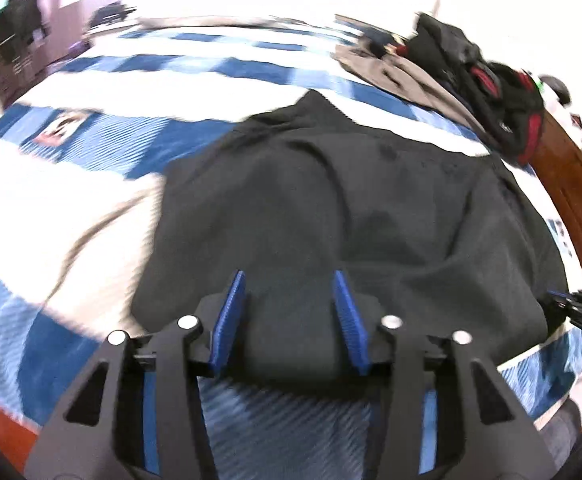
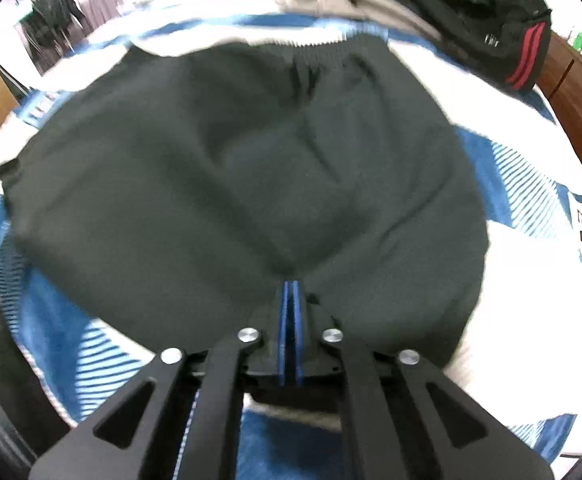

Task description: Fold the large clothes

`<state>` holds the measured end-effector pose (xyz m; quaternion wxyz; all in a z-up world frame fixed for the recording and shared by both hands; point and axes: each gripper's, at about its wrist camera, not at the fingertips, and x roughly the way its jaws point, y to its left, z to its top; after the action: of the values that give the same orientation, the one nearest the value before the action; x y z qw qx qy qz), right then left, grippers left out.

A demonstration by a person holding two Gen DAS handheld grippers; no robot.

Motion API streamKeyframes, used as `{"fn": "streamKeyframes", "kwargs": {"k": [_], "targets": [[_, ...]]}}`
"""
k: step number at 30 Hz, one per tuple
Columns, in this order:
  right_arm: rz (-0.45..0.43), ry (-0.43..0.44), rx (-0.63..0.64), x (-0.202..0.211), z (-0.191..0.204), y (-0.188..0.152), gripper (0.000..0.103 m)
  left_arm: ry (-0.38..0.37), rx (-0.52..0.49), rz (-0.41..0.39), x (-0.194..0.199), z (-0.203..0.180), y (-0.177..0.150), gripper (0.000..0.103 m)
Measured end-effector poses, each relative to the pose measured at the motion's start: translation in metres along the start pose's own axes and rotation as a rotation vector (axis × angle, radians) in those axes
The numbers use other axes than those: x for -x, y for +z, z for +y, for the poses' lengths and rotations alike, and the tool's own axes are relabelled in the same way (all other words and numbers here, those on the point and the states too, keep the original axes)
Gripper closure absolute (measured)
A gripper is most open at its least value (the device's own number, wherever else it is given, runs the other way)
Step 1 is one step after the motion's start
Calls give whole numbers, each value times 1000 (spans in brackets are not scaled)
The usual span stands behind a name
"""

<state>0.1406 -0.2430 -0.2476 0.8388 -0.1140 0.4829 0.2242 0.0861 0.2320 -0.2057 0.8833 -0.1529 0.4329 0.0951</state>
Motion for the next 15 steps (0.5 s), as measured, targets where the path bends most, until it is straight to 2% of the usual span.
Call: {"fn": "streamKeyframes", "kwargs": {"k": [1, 2, 3, 4, 5, 8, 12, 14, 15], "targets": [[-24, 9, -5, 8, 1, -5, 85, 6, 33, -6, 9, 8, -8, 48], [-57, 24, -13, 18, 4, -14, 76, 6, 67, -17, 15, 15, -14, 38], [-75, 38, -17, 25, 6, -19, 67, 7, 109, -32, 22, 23, -21, 33], [-99, 60, -19, 34, 8, -28, 63, 5, 164, -52, 29, 32, -30, 23], [-117, 70, -19, 40, 11, -37, 53, 13, 200, -69, 33, 39, -37, 19], [-130, 70, -22, 47, 23, -55, 46, 19, 292, -100, 34, 56, -45, 19], [-166, 106, -60, 58, 23, -71, 21, -80, 424, -104, 19, 75, -40, 19], [-205, 180, -101, 69, 22, -82, 17, -115, 451, -88, 9, 77, -35, 19], [-212, 178, -111, 71, 22, -85, 15, -128, 464, -87, 4, 79, -33, 19]]}}
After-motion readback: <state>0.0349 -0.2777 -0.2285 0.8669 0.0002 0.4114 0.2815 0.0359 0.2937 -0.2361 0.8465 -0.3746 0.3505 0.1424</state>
